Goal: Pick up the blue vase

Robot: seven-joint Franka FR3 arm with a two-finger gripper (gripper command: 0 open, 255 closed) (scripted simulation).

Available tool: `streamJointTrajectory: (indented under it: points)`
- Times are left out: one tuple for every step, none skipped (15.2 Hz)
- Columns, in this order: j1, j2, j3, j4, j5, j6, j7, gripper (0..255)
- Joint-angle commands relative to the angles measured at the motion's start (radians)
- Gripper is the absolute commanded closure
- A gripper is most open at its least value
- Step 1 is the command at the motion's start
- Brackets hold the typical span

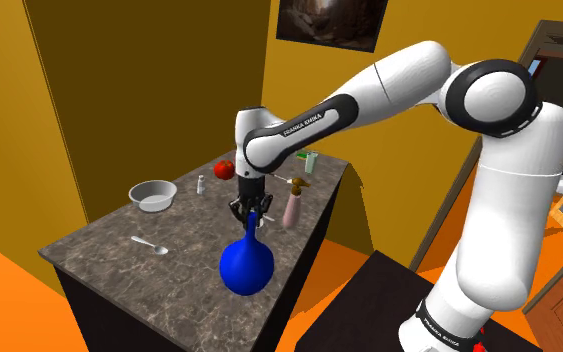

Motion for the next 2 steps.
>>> streamJointTrajectory:
  points:
    - [0.0,-0.008,0.001,0.009,0.002,-0.015,0.0,255]
    - [0.0,-0.008,0.001,0.009,0.002,-0.015,0.0,255]
